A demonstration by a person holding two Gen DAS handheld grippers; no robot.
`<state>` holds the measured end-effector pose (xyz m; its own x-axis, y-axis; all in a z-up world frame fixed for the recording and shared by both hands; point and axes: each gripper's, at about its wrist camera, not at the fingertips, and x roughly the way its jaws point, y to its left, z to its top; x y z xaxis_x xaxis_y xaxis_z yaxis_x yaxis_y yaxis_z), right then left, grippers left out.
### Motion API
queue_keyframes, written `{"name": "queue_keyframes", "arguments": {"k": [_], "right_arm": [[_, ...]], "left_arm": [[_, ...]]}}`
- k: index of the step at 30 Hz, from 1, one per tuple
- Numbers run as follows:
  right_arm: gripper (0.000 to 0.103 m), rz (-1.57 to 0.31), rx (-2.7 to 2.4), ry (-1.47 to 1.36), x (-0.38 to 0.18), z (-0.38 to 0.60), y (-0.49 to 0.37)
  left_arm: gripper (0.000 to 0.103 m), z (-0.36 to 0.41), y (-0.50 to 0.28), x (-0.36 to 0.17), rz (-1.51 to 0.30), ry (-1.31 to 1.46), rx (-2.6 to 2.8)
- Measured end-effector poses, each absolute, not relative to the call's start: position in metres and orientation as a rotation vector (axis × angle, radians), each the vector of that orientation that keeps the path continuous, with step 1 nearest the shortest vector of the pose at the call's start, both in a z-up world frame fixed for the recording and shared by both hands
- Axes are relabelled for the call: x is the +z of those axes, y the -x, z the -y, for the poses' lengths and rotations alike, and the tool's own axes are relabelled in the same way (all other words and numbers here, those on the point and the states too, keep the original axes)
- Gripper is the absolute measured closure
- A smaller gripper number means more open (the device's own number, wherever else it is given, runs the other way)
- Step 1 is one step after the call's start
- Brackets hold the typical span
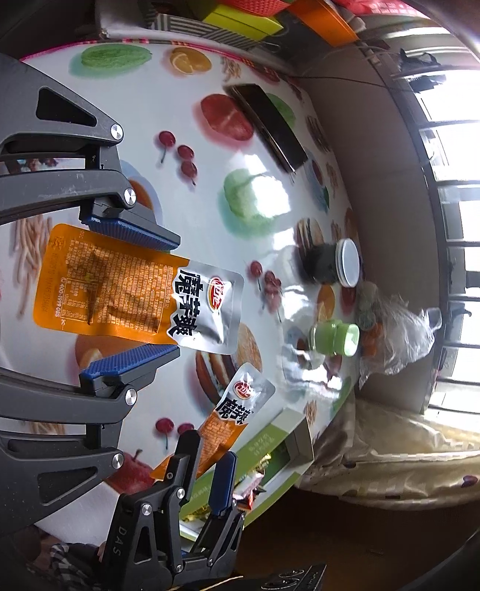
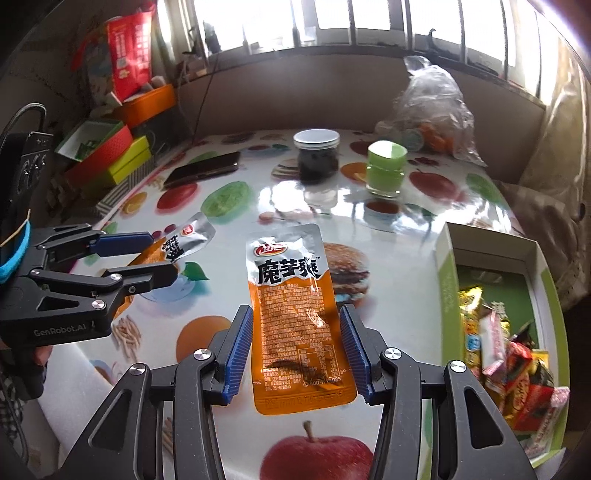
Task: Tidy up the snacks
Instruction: 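Carry both held konjac packets over the green box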
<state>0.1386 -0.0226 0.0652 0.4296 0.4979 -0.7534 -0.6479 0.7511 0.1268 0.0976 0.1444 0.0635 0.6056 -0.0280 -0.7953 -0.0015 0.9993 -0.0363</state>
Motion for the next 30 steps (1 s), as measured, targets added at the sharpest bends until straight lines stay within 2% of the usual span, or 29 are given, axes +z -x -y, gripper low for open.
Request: {"name": "queue_keyframes", "arguments": {"k": [30], "right_arm": [[0.056,-0.867,0.493,0.121,0.079,0.126,-0.154]], "left_arm": [[0.050,-0.049,-0.142,0.077,-0.905,0.011,-0.149]]}}
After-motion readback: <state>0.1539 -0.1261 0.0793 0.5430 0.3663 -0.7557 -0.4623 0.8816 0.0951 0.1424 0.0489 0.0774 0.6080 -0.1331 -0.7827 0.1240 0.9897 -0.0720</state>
